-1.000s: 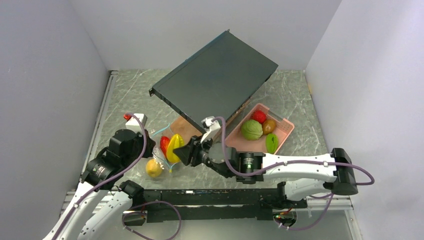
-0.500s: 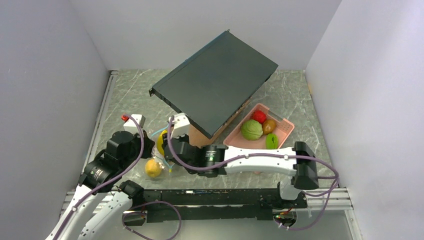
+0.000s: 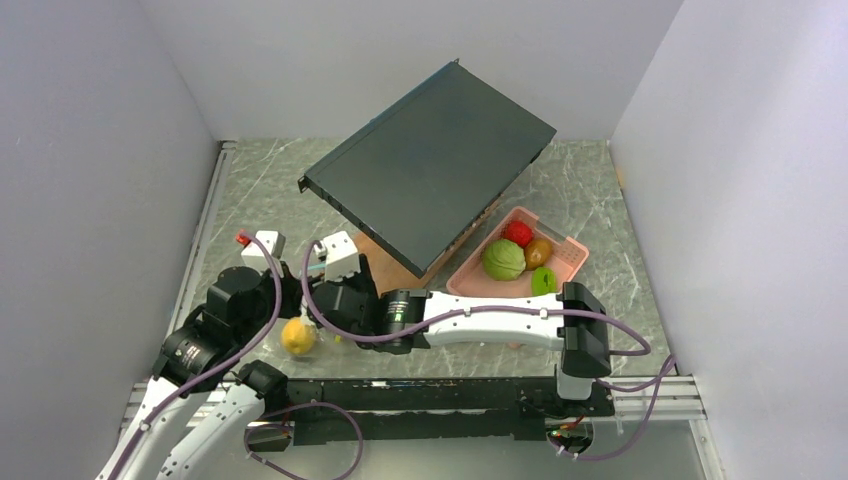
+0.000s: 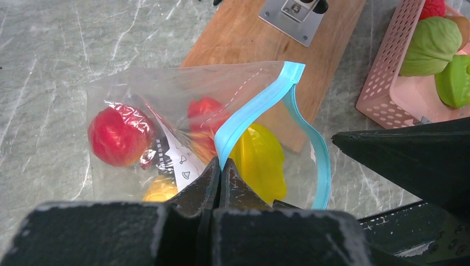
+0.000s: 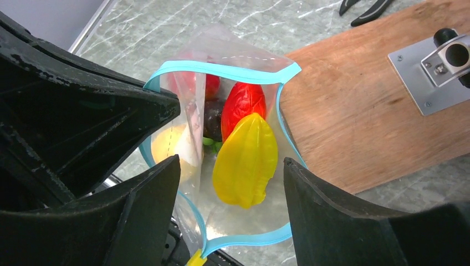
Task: Place the food in the zip-top bag and seal the zipper
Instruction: Place the fake fruit in the zipper food storage bag, then pick up the fake fruit from the bin.
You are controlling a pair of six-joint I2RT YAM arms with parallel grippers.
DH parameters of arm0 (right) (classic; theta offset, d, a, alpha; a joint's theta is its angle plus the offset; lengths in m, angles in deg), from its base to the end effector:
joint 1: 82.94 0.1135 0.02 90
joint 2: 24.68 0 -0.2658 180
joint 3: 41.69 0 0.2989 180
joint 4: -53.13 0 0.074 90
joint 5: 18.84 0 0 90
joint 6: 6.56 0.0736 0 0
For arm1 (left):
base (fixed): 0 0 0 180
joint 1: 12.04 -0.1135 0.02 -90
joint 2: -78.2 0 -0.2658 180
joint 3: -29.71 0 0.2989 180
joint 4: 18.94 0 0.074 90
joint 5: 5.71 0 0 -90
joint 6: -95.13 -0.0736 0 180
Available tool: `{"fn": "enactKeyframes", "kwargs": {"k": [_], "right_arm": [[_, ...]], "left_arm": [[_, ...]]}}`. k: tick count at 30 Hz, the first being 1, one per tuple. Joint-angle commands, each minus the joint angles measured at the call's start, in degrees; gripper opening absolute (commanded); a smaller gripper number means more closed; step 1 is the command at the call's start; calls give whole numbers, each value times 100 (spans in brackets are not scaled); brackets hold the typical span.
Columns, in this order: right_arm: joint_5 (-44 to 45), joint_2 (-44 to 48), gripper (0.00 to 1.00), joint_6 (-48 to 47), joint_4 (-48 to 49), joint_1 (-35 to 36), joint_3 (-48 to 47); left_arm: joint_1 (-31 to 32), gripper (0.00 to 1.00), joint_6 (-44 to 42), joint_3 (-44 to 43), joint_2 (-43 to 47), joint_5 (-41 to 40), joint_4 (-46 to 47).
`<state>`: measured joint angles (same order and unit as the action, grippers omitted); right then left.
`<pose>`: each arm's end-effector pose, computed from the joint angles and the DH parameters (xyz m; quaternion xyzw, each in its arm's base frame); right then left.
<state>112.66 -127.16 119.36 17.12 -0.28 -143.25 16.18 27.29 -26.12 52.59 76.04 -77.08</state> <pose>0.1096 0.4694 0.2906 -0.1866 0.8308 0.1973 0.4859 0.1533 -0.0703 0.3101 0.0081 0.8554 -0.1631 0.4916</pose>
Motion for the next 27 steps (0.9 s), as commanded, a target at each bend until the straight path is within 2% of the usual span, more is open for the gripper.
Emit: {"fn": "enactKeyframes", "kwargs": {"k": [1,4,8,12,17,23,27], "right_arm": [[-112,431,70,-294,-49,25,-222],[-553,993,70,-654,224,28,60],[-1300,2212,70,-1375,1186,26,1093],[-1114,3436,74,-1576,2007,16,2511],[-501,4797,77,-1365,2167,12,3764],[625,6028,77,-283,1381,-13,4797],[1936,6477,82,1455,-426,-91,4910]], "left_arm": [[18,0,44,13,79,-137,198],[20,0,48,13,74,-142,200],[23,0,52,4,19,-147,199],[20,0,50,4,12,-141,200],[20,0,44,13,0,-122,216],[20,0,22,4,-84,-79,216],[22,0,0,5,-109,-36,239]]}}
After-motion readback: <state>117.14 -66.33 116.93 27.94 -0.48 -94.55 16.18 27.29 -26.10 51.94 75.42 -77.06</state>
